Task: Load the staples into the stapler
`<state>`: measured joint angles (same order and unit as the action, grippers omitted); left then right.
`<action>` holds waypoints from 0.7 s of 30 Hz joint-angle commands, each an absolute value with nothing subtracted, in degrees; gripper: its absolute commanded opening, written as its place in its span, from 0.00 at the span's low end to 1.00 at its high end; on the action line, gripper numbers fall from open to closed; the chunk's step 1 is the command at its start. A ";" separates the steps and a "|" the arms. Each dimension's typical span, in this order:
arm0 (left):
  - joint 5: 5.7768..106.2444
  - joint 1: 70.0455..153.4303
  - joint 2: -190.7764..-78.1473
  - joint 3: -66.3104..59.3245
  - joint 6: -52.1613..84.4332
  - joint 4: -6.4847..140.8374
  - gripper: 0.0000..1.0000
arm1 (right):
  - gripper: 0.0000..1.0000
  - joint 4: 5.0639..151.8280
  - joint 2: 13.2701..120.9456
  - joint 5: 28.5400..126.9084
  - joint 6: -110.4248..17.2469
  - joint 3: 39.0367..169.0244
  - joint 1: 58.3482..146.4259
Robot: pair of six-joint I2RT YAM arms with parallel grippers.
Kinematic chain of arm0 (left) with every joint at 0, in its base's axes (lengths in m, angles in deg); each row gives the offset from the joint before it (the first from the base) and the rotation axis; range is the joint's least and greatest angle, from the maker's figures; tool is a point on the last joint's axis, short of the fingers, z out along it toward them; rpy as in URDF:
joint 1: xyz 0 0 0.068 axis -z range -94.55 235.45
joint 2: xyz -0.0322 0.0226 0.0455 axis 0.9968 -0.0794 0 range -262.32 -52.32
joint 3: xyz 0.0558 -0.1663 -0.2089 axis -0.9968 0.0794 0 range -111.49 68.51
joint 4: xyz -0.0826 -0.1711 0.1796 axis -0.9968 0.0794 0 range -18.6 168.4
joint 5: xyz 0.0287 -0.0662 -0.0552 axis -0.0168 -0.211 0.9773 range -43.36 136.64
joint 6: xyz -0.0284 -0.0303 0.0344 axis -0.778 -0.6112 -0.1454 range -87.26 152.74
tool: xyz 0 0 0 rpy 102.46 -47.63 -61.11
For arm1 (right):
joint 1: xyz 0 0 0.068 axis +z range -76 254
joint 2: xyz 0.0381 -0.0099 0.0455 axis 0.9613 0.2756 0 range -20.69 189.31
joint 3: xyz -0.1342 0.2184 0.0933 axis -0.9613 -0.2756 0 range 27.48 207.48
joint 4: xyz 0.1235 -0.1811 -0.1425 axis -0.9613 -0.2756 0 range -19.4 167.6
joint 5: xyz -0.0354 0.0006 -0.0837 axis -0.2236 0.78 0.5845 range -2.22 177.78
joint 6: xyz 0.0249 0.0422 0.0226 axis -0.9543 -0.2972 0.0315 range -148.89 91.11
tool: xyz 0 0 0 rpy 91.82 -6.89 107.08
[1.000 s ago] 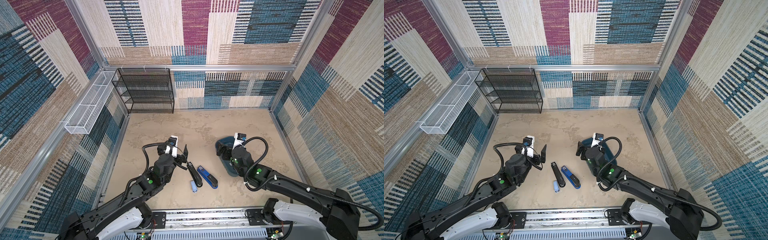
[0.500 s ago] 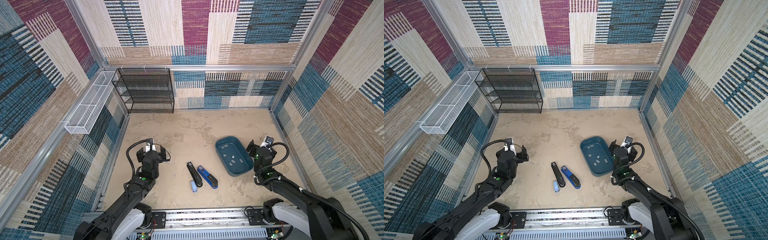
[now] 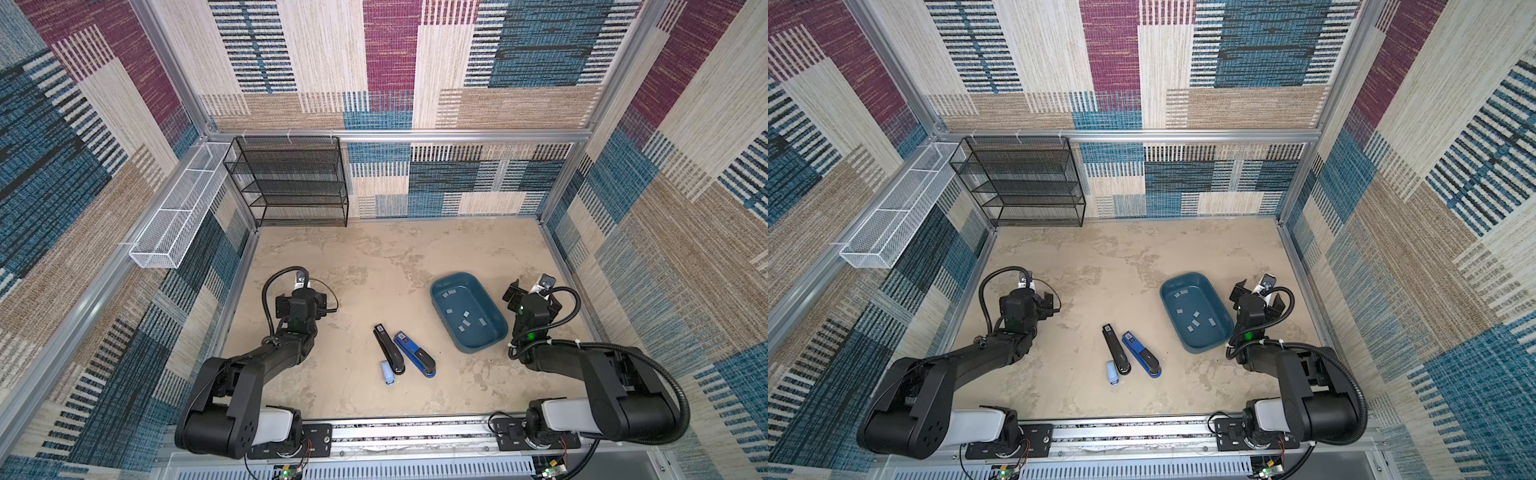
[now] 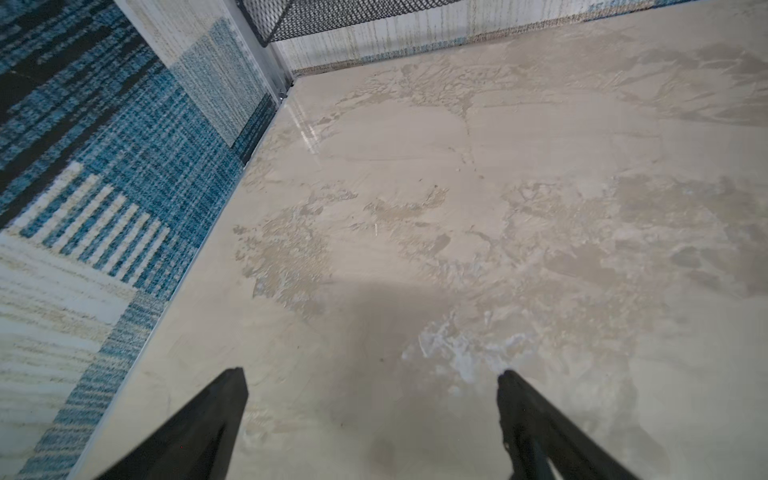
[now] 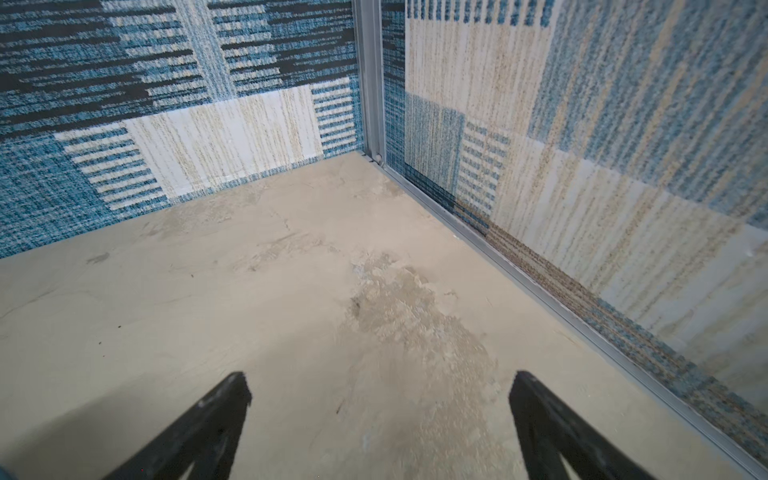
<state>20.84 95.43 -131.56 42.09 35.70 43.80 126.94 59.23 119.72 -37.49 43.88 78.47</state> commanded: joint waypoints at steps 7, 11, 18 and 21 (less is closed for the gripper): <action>24.28 93.77 -139.29 39.54 37.77 31.41 0.99 | 1.00 138.38 66.29 107.43 -30.92 46.49 77.43; 29.59 89.93 -138.67 39.97 34.23 32.92 0.99 | 1.00 141.22 66.10 104.36 -29.58 45.05 77.34; 36.02 86.08 -141.08 45.09 32.28 21.56 0.99 | 1.00 149.49 64.22 101.20 -28.60 39.50 77.34; 36.26 86.09 -139.79 44.27 31.83 25.70 0.99 | 1.00 153.31 64.22 99.02 -27.87 37.21 77.34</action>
